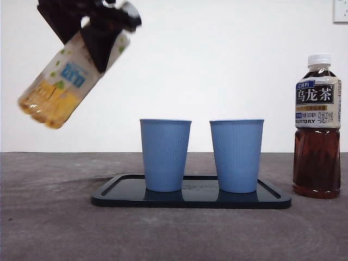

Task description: Pour the drink into the cup

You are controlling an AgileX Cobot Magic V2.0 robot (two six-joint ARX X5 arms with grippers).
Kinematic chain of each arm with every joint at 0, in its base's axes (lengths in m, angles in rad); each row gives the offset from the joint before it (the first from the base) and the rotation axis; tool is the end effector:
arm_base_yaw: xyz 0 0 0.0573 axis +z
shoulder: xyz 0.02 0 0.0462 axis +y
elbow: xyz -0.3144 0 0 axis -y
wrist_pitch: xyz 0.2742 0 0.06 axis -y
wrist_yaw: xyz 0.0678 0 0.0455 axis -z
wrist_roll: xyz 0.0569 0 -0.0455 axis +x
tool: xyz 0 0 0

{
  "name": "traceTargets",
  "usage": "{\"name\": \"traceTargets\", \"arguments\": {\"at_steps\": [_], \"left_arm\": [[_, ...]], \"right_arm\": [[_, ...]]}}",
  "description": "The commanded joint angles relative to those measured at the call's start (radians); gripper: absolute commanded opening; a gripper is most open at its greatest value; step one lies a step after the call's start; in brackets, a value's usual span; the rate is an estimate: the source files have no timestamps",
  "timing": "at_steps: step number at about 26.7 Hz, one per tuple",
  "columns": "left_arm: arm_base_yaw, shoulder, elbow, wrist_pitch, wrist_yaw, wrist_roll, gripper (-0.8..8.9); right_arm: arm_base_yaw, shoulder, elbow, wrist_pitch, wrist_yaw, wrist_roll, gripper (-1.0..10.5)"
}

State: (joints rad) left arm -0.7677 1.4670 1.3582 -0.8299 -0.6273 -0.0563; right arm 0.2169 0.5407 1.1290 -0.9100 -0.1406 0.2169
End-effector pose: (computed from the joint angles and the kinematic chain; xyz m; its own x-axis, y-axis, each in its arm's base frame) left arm 0.2634 -0.2078 0.3542 0.7518 0.0901 -0.6532 0.2796 0.8536 0.4396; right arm 0.0598 0.0214 0.4282 0.8872 0.3390 -0.3131 -0.2684 0.9310 0.2474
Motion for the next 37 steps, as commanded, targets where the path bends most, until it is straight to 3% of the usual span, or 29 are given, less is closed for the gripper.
{"name": "traceTargets", "arguments": {"at_steps": [1,9,20,25,37], "left_arm": [[0.011,-0.058,-0.026,0.101,0.015,-0.056,1.49],[0.119,-0.214,-0.329,0.437,0.140,-0.114,1.50],[0.251,-0.232,-0.661,0.924,0.276,-0.147,1.50],[0.257,-0.231,-0.696,0.998,0.289,-0.148,1.50],[0.258,-0.157,-0.697,1.003,0.289,-0.174,1.54]], "right_arm": [[0.004,0.006,0.015,0.003,-0.028,-0.024,4.9],[0.004,0.006,0.015,-0.004,-0.131,-0.055,4.9],[0.004,0.007,0.015,-0.018,-0.146,-0.074,4.9],[0.004,0.007,0.015,-0.019,-0.146,-0.072,4.9],[0.004,0.007,0.015,-0.023,-0.143,-0.068,4.9]]}}
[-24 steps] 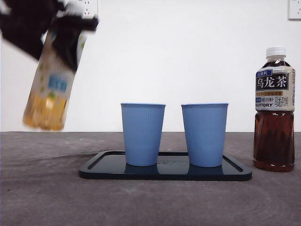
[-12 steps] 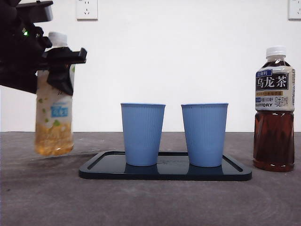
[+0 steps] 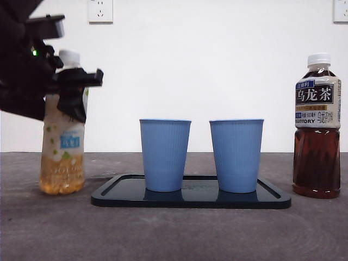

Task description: Pour the drink into the cup

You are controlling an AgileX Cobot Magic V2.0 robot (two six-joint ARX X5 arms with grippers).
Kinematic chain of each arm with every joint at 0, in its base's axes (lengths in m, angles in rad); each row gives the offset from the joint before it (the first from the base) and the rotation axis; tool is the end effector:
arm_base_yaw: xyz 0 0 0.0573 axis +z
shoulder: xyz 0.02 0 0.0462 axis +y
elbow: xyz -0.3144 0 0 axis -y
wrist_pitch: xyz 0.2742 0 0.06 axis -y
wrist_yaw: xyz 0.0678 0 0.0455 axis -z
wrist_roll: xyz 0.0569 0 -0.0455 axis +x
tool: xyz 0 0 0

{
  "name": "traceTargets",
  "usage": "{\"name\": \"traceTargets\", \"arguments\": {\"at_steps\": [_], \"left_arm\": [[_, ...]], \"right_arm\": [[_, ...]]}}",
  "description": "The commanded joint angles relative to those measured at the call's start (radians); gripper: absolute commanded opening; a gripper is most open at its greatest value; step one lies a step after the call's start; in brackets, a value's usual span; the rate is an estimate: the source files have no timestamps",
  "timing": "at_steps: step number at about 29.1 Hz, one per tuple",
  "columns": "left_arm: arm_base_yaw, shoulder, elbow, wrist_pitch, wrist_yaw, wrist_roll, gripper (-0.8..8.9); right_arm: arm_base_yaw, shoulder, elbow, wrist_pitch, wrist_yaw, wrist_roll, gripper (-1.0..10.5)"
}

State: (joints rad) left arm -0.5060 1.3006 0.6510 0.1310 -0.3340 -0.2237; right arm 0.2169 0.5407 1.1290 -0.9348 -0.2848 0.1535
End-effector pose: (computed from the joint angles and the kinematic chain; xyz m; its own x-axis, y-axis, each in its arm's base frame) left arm 0.2682 -0.1273 0.2282 0.8766 -0.1109 -0.4683 0.1075 0.9936 -0.0342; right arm 0.0555 0.0286 0.4258 0.8211 0.4686 -0.3259 -0.4084 0.8812 0.2381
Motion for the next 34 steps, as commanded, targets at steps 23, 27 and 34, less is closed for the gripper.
{"name": "traceTargets", "arguments": {"at_steps": [23,27,34], "left_arm": [[-0.005,-0.147,0.012,-0.106,-0.004,-0.024,4.74],[-0.010,-0.276,0.012,-0.250,-0.003,-0.024,4.71],[-0.021,-0.534,0.025,-0.473,0.154,-0.024,4.68]], "right_arm": [[0.004,0.007,0.015,-0.039,0.005,-0.004,4.9],[0.004,0.007,0.015,-0.040,0.005,-0.004,4.9],[0.004,0.007,0.015,-0.090,0.003,-0.009,4.9]]}}
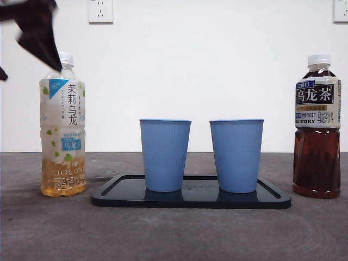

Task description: Pour the drink into the cup

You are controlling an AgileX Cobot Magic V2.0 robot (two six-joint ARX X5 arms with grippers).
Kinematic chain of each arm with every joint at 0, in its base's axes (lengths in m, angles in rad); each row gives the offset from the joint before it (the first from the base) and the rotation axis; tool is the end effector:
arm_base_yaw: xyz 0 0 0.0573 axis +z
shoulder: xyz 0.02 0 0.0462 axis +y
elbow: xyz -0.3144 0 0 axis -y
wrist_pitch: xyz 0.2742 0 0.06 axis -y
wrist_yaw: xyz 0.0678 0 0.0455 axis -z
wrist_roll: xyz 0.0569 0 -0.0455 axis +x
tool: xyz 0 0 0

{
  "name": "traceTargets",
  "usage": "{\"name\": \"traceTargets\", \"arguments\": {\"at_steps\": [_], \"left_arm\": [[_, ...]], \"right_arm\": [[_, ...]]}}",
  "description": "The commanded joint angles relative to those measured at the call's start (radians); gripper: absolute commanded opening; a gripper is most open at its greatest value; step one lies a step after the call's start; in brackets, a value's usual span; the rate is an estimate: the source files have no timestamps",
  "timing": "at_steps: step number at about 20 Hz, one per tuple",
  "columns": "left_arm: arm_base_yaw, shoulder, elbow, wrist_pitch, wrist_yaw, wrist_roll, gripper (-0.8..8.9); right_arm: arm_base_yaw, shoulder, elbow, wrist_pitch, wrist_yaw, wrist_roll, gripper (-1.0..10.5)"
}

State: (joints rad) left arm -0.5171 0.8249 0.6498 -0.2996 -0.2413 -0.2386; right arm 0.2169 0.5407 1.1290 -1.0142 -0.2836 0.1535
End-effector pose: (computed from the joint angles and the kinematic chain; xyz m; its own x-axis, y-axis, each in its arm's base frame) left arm 0.1776 -0.0853 0.2895 0.8689 -0.2192 -0.4438 0.1930 0.9757 -0.1041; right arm 0.0520 0.0278 0.4168 0.7936 0.4614 -0.3966 -0.3884 0.8859 0.2535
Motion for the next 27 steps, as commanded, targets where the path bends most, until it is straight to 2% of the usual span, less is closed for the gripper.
{"name": "traceTargets", "arguments": {"at_steps": [1,7,14,18,19,20,21,22,23,27], "left_arm": [[-0.010,-0.090,0.033,-0.069,0.094,-0.009,4.68],[-0.011,-0.250,0.101,-0.277,0.309,-0.009,4.68],[-0.021,-0.369,0.207,-0.479,0.565,0.000,4.68],[-0.021,-0.390,0.257,-0.530,0.587,0.021,4.62],[-0.021,-0.390,0.257,-0.531,0.586,0.028,4.32],[-0.021,-0.389,0.257,-0.537,0.586,0.047,3.16],[-0.021,-0.389,0.257,-0.542,0.586,0.066,1.45],[-0.021,-0.389,0.256,-0.547,0.582,0.085,0.14],[-0.020,-0.388,0.256,-0.546,0.566,0.092,0.24],[-0.020,-0.391,0.256,-0.542,0.558,0.089,0.26]], "right_arm": [[0.004,0.007,0.015,-0.020,-0.002,-0.010,4.9],[0.004,0.006,0.015,-0.104,-0.015,-0.033,4.9],[0.004,0.006,0.015,-0.195,-0.115,-0.070,4.9],[0.004,0.006,0.015,-0.209,-0.140,-0.081,4.9],[0.004,0.006,0.015,-0.206,-0.140,-0.082,4.9],[0.004,0.006,0.015,-0.206,-0.140,-0.085,4.9],[0.004,0.006,0.015,-0.207,-0.140,-0.090,4.0],[0.004,0.006,0.015,-0.208,-0.140,-0.091,0.9],[0.004,0.006,0.015,-0.204,-0.138,-0.099,0.1],[0.004,0.006,0.016,-0.196,-0.138,-0.093,0.2]]}}
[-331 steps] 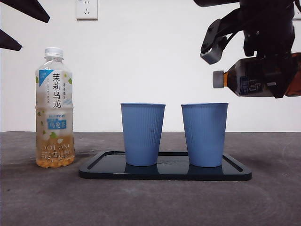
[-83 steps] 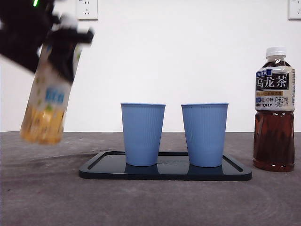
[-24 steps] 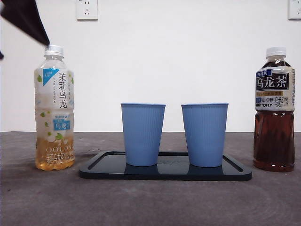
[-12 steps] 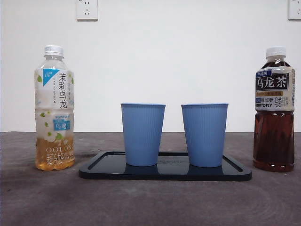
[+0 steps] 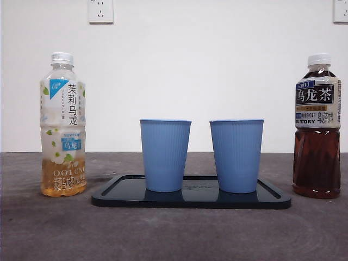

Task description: Pour the drink into the cup

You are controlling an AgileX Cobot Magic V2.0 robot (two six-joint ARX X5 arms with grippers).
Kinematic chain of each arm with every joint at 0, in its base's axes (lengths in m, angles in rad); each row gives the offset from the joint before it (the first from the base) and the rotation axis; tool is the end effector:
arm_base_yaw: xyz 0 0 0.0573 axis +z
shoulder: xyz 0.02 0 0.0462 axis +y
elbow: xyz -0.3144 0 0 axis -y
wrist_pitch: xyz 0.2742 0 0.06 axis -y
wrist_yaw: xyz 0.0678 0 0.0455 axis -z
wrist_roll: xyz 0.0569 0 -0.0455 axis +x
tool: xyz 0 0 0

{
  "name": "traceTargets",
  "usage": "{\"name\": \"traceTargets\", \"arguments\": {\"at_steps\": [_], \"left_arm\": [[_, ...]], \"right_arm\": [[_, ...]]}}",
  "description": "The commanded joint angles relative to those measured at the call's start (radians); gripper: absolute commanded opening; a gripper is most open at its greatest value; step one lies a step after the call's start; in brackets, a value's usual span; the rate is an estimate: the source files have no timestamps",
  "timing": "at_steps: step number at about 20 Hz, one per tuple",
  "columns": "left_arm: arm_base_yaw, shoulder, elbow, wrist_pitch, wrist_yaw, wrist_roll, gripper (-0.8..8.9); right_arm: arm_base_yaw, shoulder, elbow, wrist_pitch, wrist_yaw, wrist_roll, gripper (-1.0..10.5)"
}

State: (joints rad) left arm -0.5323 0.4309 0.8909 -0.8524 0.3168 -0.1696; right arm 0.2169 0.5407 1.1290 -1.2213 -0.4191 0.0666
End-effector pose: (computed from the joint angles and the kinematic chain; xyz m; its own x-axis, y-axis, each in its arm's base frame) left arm 0.0479 -0.0488 0.3637 0.5984 -0.7140 -0.3634 0.6642 0.6958 -0.2734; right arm 0.0359 0.0316 0.3966 0.6316 0.5559 -0.5404 -0.4774 0.8281 0.2939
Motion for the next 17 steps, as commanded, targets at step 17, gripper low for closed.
{"name": "traceTargets", "arguments": {"at_steps": [17], "left_arm": [[0.465,-0.286,-0.514,0.517,-0.086,0.154,0.26]], "right_arm": [[0.004,0.006,0.016,0.016,0.000,-0.006,0.2]]}}
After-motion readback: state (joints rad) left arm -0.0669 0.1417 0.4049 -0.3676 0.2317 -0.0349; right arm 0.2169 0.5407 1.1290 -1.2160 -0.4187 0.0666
